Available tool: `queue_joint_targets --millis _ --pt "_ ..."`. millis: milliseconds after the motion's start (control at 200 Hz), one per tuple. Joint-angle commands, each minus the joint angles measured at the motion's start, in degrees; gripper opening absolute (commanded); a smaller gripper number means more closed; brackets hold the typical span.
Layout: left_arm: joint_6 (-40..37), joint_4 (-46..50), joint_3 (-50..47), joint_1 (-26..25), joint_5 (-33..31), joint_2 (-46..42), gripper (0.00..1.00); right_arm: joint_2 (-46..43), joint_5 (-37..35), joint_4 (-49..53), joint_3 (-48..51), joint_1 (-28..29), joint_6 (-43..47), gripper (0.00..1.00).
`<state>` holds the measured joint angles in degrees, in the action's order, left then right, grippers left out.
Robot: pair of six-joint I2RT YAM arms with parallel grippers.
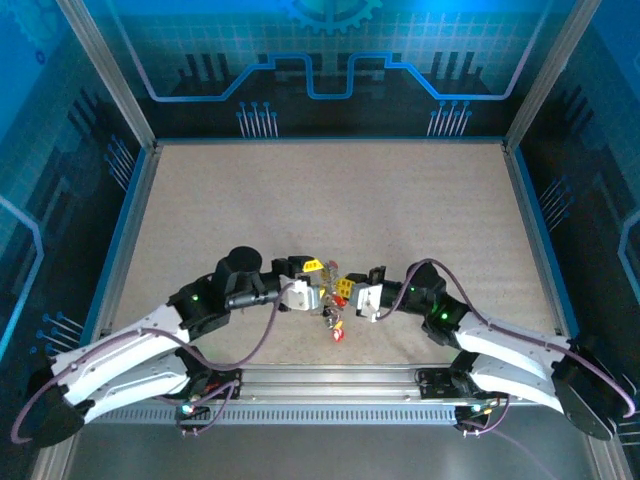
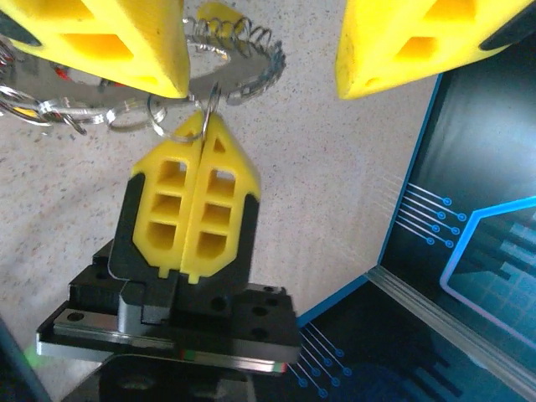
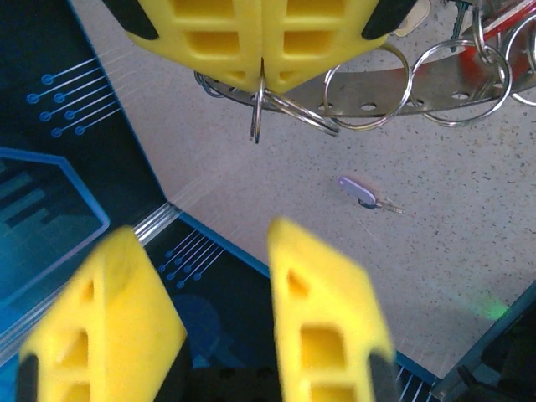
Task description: Put the keys on the keyring
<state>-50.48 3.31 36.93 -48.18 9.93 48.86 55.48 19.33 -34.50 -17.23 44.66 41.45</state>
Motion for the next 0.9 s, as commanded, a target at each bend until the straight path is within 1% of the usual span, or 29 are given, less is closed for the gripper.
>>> queue_joint_targets --millis 0,140,265,390,570,770,895 --pt "7.1 4.3 1.0 -0.2 1.3 -5.2 0.51 -5.3 0.8 -2.7 0.6 0.1 3.3 0.0" --pt "10.3 4.3 -1.6 -0.2 0.5 -11.9 0.51 -9.6 1.5 0.0 1.0 0.2 5.5 0.0" --pt "8.3 3.9 -4.0 -0.2 3.6 -14.5 0.52 -10.4 2.0 1.9 0.5 0.4 6.3 0.0" --pt "6.5 1.3 -4.5 -0.2 5.9 -11.0 0.5 -9.2 2.8 1.3 -0.2 0.5 5.4 0.0" --pt "4.6 -6.5 -4.3 -0.2 8.2 -3.6 0.46 -9.7 4.2 0.8 -0.8 0.7 3.7 0.0" --pt "3.6 -10.2 -3.0 -0.2 9.2 1.6 0.45 -9.9 4.1 1.4 -0.2 0.7 3.1 0.0" --pt "3.2 -13.3 -3.3 -0.2 8.6 3.5 0.41 -8.8 4.7 0.9 -0.5 0.6 2.6 0.0"
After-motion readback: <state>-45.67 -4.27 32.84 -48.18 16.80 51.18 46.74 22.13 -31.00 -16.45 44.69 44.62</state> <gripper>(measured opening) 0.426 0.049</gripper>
